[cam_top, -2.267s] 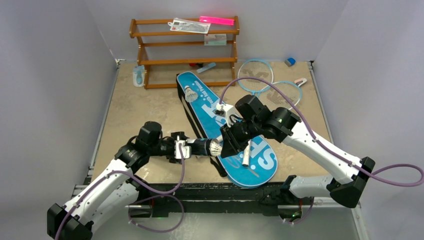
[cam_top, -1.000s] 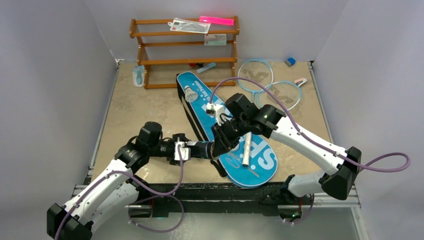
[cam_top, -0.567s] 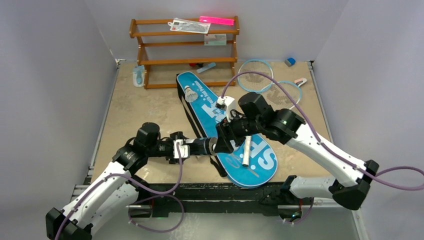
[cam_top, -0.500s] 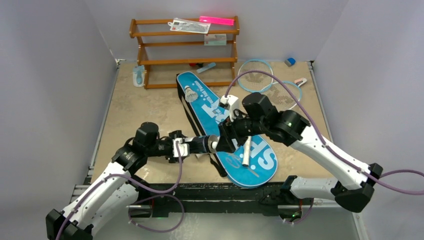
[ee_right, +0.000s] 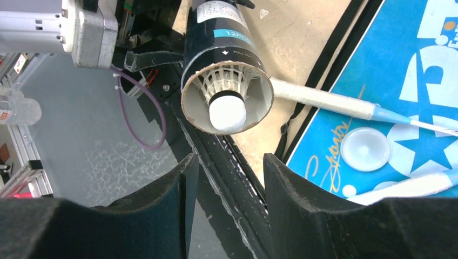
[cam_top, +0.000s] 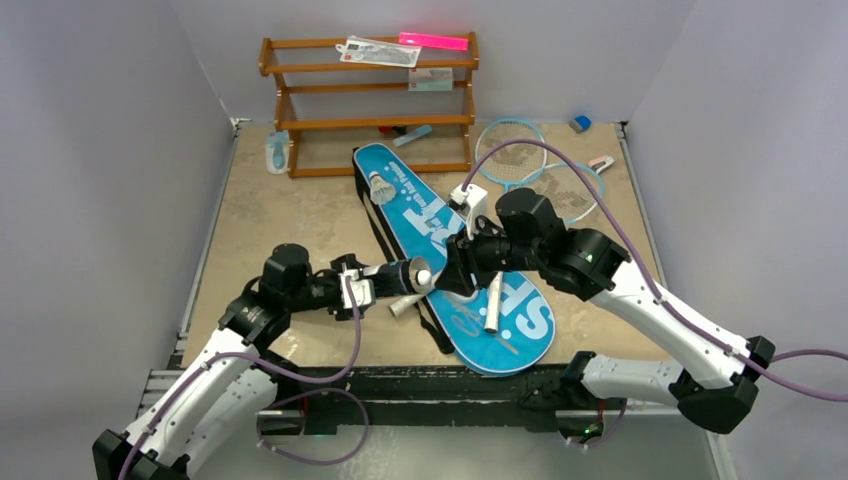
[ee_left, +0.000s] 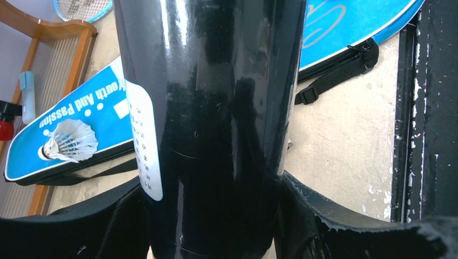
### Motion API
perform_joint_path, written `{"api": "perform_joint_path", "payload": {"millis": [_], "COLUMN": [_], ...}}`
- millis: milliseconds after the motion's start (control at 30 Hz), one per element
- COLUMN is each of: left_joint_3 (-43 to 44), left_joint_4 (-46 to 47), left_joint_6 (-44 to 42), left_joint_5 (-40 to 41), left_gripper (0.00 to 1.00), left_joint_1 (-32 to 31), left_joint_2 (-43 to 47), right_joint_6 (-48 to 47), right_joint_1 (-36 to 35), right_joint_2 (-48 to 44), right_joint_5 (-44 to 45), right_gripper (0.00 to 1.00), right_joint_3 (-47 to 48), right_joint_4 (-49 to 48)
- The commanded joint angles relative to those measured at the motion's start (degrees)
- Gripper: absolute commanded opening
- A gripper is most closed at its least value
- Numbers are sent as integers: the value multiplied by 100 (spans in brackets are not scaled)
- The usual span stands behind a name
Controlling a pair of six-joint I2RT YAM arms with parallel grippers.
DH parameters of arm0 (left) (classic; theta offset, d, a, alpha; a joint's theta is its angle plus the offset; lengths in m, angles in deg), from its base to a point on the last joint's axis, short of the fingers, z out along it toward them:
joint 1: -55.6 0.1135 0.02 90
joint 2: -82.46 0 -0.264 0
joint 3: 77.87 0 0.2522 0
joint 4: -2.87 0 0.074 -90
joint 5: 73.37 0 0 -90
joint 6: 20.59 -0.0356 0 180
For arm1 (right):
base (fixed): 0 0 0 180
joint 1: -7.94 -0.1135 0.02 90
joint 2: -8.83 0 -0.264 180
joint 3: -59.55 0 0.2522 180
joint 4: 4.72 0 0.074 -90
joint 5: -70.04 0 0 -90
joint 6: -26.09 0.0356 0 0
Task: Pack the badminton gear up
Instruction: Place the shuttlecock at the shuttle tube.
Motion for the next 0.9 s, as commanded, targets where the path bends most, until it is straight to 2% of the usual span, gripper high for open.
{"api": "perform_joint_path", "payload": {"millis": [0, 200, 600, 700, 867], "left_joint_3": [40, 34, 47, 46, 49], "left_joint_4": [374, 370, 340, 340, 340], "left_joint_6": [50, 21, -27, -34, -52], "left_joint_5": [-283, -405, -434, -447, -459], "left_gripper": [10, 10, 10, 10, 10], "left_joint_1": [86, 96, 103, 105, 111], "left_joint_2": [-28, -37, -49, -56, -30], "right_joint_6": [77, 65, 53, 66, 56], "right_joint_1": [-2, -2, -2, 3, -1], "right_joint_2": [48, 224, 512, 576, 636], "right_joint_5": [-65, -268, -591, -639, -651], "right_gripper": [49, 45, 44, 38, 38], "right_joint_3": [-26, -23, -100, -114, -99], "right_joint_4": [-391, -552, -684, -695, -735]}}
